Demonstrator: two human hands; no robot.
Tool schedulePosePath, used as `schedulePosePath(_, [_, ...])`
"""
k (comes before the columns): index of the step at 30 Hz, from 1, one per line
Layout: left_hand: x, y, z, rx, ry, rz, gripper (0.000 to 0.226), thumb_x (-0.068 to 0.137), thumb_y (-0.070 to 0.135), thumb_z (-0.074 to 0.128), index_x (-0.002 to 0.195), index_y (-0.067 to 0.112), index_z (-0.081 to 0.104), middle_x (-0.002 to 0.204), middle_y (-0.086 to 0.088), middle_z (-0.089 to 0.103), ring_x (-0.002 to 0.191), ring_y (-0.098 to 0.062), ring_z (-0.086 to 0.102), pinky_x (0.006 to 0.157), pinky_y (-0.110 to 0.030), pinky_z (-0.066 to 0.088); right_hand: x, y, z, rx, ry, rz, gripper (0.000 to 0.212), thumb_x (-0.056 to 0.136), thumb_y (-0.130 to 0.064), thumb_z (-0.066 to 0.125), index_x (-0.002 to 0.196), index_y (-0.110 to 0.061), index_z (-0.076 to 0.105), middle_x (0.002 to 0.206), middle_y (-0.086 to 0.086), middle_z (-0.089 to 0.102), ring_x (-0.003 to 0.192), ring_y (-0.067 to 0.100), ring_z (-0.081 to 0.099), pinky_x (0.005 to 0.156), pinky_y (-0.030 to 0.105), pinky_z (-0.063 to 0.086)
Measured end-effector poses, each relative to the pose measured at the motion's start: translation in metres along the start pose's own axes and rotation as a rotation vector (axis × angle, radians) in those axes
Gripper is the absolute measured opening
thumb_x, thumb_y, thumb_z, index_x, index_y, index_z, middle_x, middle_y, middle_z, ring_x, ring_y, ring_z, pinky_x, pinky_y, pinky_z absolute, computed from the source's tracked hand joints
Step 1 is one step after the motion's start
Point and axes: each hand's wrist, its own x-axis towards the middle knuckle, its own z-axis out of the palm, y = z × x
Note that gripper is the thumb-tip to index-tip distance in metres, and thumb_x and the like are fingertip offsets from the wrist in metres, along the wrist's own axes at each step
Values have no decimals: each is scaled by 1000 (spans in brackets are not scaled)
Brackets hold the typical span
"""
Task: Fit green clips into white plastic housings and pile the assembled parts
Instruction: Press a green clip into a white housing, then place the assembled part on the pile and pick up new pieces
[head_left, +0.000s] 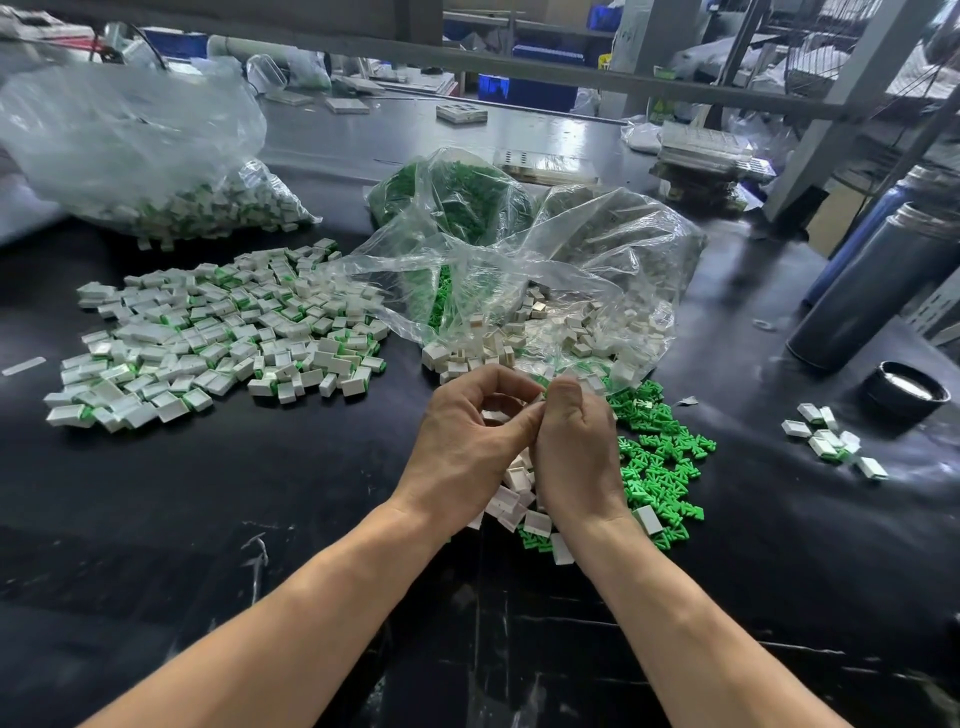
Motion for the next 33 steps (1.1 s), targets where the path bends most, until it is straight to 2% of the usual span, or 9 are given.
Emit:
schedulePosePath(5, [0, 0, -1, 9, -4, -2, 6, 90, 19, 79, 94, 16, 75, 93, -8, 75, 92, -31, 72, 85, -57, 58, 1, 1, -2, -23, 6, -16, 52, 108, -25, 36, 67, -17, 66, 68, -2, 67, 68, 12, 65, 60, 26, 47])
schedulePosePath(8, [0, 1, -1, 16, -7, -4, 6, 91, 19, 78, 94, 16, 74, 92, -6, 76, 90, -28, 73, 84, -53, 60, 1, 1, -2, -17, -1, -18, 52, 109, -22, 35, 68, -18, 68, 71, -1, 70, 71, 13, 69, 61, 25, 50])
schedulePosePath(12, [0, 2, -1, 22, -4, -10, 5, 91, 17, 78, 94, 15, 74, 93, -7, 76, 91, -28, 73, 84, -52, 60, 2, 2, -2, -20, -2, -33, 53, 109, -21, 35, 67, -20, 68, 69, -4, 69, 66, 3, 67, 55, 12, 47])
schedulePosePath(16, [0, 3, 0, 29, 2, -19, 6, 91, 18, 78, 95, 15, 74, 94, -7, 76, 92, -28, 73, 86, -53, 59, 1, 2, -1, -21, -4, -13, 48, 107, -26, 35, 76, -16, 71, 78, 2, 72, 77, 14, 70, 67, 27, 52])
schedulePosePath(19, [0, 3, 0, 27, -6, -20, 6, 91, 18, 77, 96, 15, 74, 93, -8, 75, 92, -29, 73, 86, -52, 60, 1, 3, -1, -7, -1, -21, 51, 108, -26, 35, 71, -17, 70, 69, -4, 70, 69, 5, 67, 64, 27, 50])
schedulePosePath(22, [0, 3, -1, 41, -4, -8, 7, 91, 20, 78, 96, 17, 73, 91, -5, 75, 85, -27, 73, 79, -41, 62, 0, 2, 0, 59, -67, 1, 55, 98, -43, 32, 72, -23, 76, 68, -6, 72, 68, 7, 69, 64, 31, 52])
schedulePosePath(25, [1, 4, -3, 33, 2, 5, 10, 91, 19, 78, 98, 15, 73, 85, 0, 75, 72, -14, 71, 66, -23, 56, -1, 4, -3, 57, -102, -3, 59, 104, -55, 32, 67, -33, 72, 60, -11, 66, 58, 4, 61, 60, 31, 44])
schedulePosePath(28, [4, 4, -7, 53, 59, 8, 10, 89, 19, 79, 97, 18, 73, 87, 2, 75, 79, -17, 71, 72, -27, 58, 0, 6, -10, 25, -107, -66, 63, 106, -61, 33, 66, -25, 65, 60, -6, 61, 54, 9, 53, 58, 33, 39])
schedulePosePath(33, [8, 4, -18, 81, 70, 6, 12, 89, 12, 78, 99, 11, 73, 89, 2, 76, 79, 0, 69, 72, -13, 53, 6, 8, -23, 83, -96, -152, 19, 104, -36, 61, 91, -26, 71, 80, -1, 71, 67, 15, 61, 60, 35, 45])
